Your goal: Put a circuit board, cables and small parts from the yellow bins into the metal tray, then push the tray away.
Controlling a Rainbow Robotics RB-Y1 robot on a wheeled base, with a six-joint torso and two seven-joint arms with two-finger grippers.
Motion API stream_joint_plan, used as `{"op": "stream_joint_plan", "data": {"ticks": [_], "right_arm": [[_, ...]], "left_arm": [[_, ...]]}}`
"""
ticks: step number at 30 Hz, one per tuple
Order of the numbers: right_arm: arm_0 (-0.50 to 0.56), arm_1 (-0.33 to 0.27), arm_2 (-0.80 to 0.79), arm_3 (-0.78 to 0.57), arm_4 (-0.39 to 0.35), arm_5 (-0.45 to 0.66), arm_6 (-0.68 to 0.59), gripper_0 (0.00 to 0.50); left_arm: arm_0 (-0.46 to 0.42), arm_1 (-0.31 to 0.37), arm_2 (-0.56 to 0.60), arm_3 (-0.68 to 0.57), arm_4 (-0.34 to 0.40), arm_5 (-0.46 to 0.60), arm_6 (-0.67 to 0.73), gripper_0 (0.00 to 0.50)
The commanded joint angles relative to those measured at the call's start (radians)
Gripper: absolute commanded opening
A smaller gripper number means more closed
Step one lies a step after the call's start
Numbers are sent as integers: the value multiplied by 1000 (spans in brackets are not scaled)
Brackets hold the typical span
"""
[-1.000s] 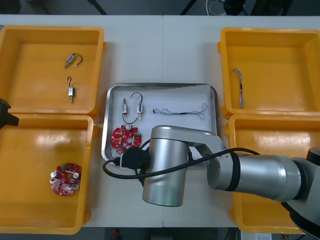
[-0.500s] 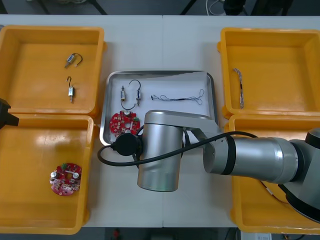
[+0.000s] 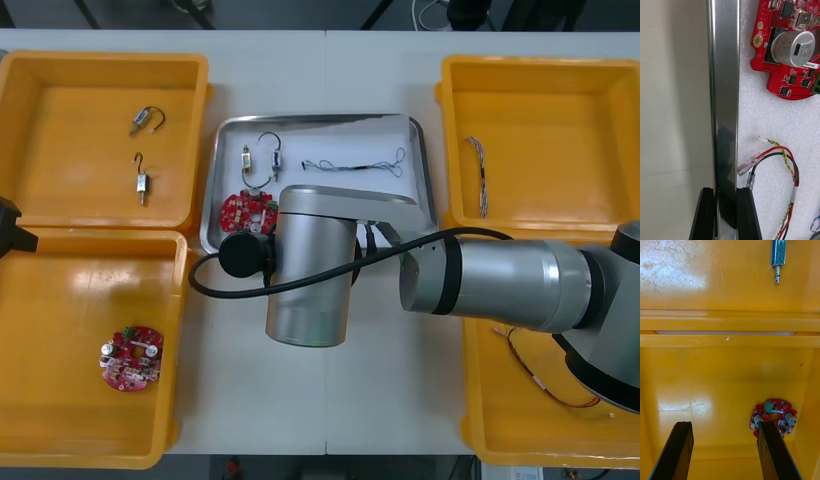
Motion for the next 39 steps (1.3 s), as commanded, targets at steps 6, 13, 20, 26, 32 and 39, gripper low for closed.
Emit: {"op": "stream_joint_plan", "data": {"ticks": [6, 13, 20, 26, 32, 39], "right_arm": [[-106, 29, 9, 50, 13, -24, 40, 0], [-154, 35, 9, 111, 13, -50, 52, 0], [-184, 64, -18, 192, 13, -73, 60, 0], [-203, 86, -46, 263, 13, -123, 72, 0], [-209, 87, -46, 329, 16, -222, 76, 0], [-212, 87, -46, 395, 42, -281, 90, 0]], "left_arm": [[15, 39, 17, -31, 8, 7, -60, 500], [15, 39, 17, -31, 8, 7, -60, 500], [15, 39, 17, -31, 8, 7, -60, 500], [15, 39, 17, -31, 8, 7, -60, 500], [15, 39, 17, -31, 8, 7, -60, 500], [15, 39, 17, -31, 8, 7, -60, 500]]}}
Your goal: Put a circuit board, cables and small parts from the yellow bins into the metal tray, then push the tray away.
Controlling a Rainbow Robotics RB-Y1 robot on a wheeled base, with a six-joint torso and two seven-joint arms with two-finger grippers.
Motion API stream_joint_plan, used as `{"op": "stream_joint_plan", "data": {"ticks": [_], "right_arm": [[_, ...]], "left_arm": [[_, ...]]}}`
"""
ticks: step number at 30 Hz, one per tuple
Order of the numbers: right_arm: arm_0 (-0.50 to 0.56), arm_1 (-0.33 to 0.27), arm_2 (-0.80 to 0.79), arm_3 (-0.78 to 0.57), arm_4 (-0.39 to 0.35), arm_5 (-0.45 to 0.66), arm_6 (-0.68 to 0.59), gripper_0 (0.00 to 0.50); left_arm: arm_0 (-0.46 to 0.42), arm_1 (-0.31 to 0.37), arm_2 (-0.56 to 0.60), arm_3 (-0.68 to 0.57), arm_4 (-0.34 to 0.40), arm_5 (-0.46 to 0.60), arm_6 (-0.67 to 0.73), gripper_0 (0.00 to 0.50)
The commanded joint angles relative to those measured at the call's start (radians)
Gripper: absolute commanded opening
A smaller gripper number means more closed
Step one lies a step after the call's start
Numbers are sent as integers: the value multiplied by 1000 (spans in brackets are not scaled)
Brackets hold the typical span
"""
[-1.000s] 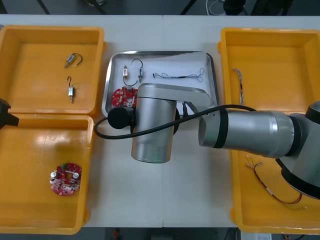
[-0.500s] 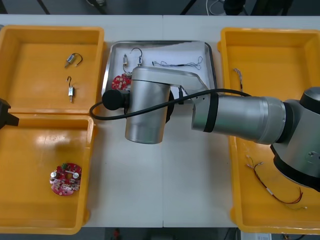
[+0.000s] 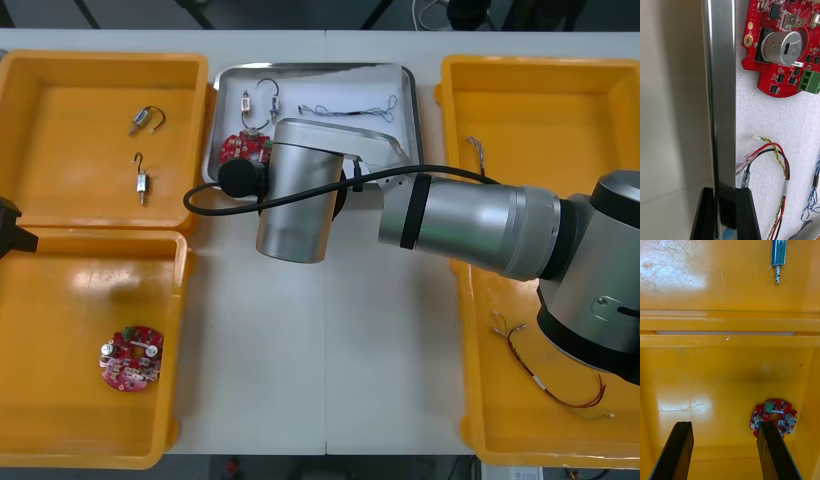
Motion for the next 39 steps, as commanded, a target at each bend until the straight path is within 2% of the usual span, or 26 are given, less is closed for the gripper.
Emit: {"op": "stream_joint_plan", "data": {"ticks": [1, 15, 24, 25, 26, 27, 28, 33, 35, 39], "right_arm": [[-56, 25, -31, 30, 25, -34, 45, 0], [-56, 30, -31, 132, 57, -163, 51, 0], [-56, 65, -31, 226, 85, -206, 48, 0], [-56, 67, -33, 227, 85, -206, 48, 141], [-56, 67, -31, 227, 85, -205, 48, 317], [-56, 67, -31, 227, 85, -205, 48, 317], [-56, 67, -33, 227, 83, -201, 48, 500], [-55, 67, -50, 207, 57, -168, 56, 500], [-47, 67, -83, 172, 30, -126, 61, 500], [-18, 67, -132, 83, 28, -43, 65, 500]], "left_arm": [[15, 39, 17, -31, 8, 7, -60, 500], [15, 39, 17, -31, 8, 7, -60, 500], [15, 39, 17, -31, 8, 7, -60, 500], [15, 39, 17, -31, 8, 7, -60, 500], [15, 39, 17, -31, 8, 7, -60, 500], [15, 39, 17, -31, 8, 7, -60, 500], [15, 39, 17, -31, 8, 7, -60, 500], [15, 39, 17, -31, 8, 7, -60, 500], [15, 39, 17, -31, 8, 7, -60, 500], [15, 39, 17, -31, 8, 7, -60, 500]]}}
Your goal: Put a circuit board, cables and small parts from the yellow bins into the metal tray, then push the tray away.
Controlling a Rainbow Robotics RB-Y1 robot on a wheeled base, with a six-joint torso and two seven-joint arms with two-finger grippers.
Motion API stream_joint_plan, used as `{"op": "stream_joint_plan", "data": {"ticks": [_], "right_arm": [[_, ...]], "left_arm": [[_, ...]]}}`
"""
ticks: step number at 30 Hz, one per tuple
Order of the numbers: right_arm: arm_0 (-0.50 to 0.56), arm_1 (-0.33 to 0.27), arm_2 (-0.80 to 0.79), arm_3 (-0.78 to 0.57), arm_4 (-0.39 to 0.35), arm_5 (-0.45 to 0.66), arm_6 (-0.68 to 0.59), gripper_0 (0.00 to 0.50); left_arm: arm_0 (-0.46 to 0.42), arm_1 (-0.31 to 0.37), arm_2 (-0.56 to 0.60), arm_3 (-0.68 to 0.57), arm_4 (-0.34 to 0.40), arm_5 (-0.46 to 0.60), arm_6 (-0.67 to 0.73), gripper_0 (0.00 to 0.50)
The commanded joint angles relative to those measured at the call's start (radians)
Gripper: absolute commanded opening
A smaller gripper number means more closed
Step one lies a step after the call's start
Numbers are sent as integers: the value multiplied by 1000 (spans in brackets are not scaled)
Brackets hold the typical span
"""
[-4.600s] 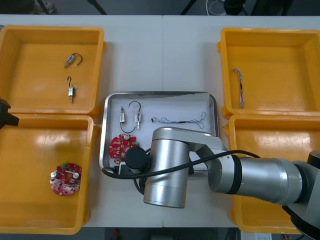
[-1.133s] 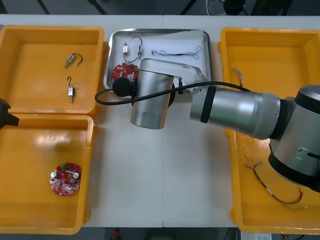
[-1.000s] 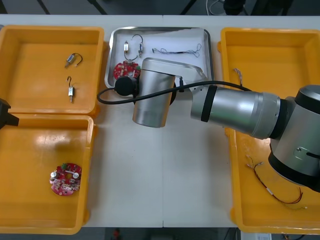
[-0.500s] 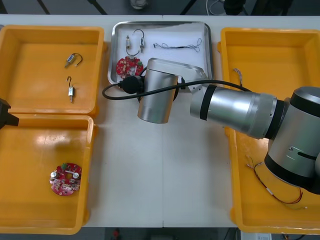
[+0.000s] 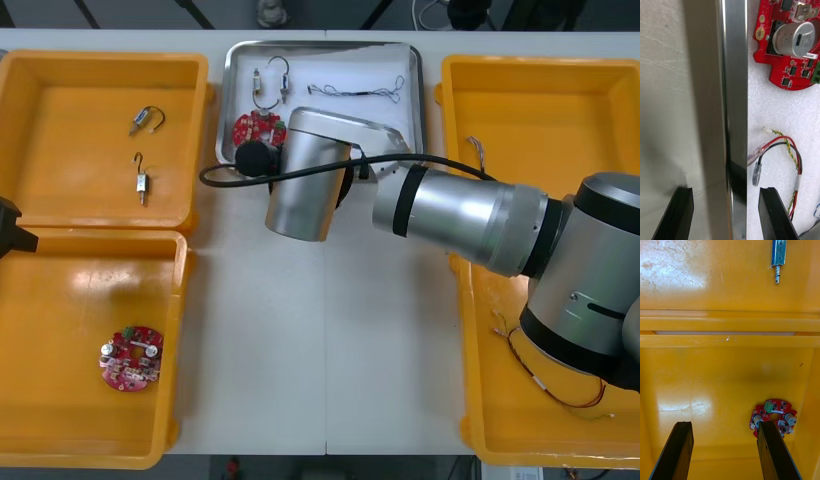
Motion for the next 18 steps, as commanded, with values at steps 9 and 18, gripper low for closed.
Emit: {"op": "stream_joint_plan", "data": {"ticks": [9, 18], "right_arm": [[120, 17, -208, -385, 25, 299, 31, 500], [248, 13, -360, -613, 36, 560, -3, 500]], "left_arm": [[15, 39, 17, -31, 8, 7, -60, 500], [15, 39, 17, -31, 8, 7, -60, 500]]}}
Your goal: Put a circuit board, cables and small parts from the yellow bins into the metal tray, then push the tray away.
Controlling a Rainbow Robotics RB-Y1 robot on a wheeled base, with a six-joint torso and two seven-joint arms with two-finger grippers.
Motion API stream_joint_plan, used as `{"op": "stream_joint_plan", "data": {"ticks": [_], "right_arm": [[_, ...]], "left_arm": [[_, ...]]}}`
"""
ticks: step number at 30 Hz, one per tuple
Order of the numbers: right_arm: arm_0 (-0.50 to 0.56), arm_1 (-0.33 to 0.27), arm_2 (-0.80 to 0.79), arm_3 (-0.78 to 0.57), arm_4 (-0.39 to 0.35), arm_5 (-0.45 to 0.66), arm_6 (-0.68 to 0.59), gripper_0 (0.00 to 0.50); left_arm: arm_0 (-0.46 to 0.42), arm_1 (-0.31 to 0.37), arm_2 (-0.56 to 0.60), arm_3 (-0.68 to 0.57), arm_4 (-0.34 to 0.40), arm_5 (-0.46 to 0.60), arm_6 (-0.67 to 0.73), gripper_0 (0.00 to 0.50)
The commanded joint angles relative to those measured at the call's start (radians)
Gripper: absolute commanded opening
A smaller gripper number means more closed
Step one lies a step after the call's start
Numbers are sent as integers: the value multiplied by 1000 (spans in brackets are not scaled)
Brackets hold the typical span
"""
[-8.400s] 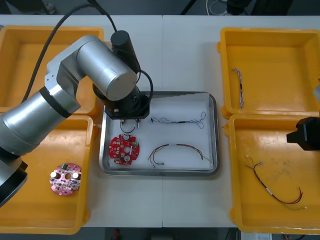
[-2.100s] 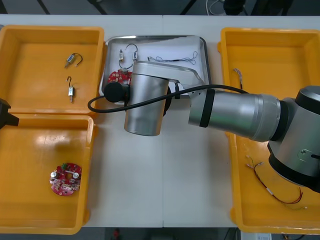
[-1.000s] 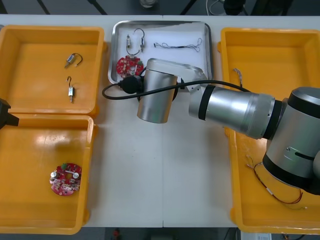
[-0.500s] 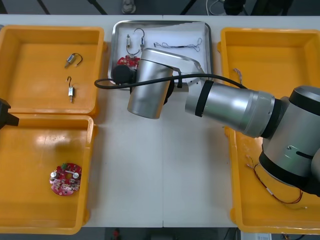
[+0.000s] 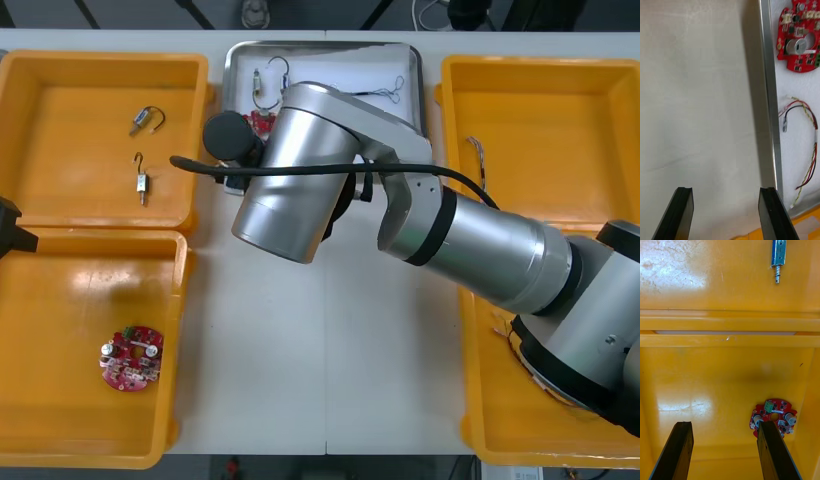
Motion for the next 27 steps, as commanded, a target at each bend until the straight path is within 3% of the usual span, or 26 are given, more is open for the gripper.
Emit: {"op": "stream_joint_plan", "data": {"ticks": [1, 5, 14, 22, 27], "right_arm": [[93, 11, -135, -144, 13, 123, -7, 500], [153, -11, -212, -241, 18, 206, -44, 500], [262, -123, -310, -450, 13, 206, -210, 500], [369, -230, -465, -543, -117, 206, -394, 500], [414, -272, -555, -591, -152, 206, -446, 500]], "left_arm": [[15, 39, 17, -30, 8, 7, -60, 500], [15, 39, 17, -30, 8, 7, -60, 500], [15, 39, 17, -30, 8, 7, -60, 500], [15, 39, 17, -30, 8, 7, -60, 500], [15, 39, 17, -30, 8, 7, -60, 500]]}}
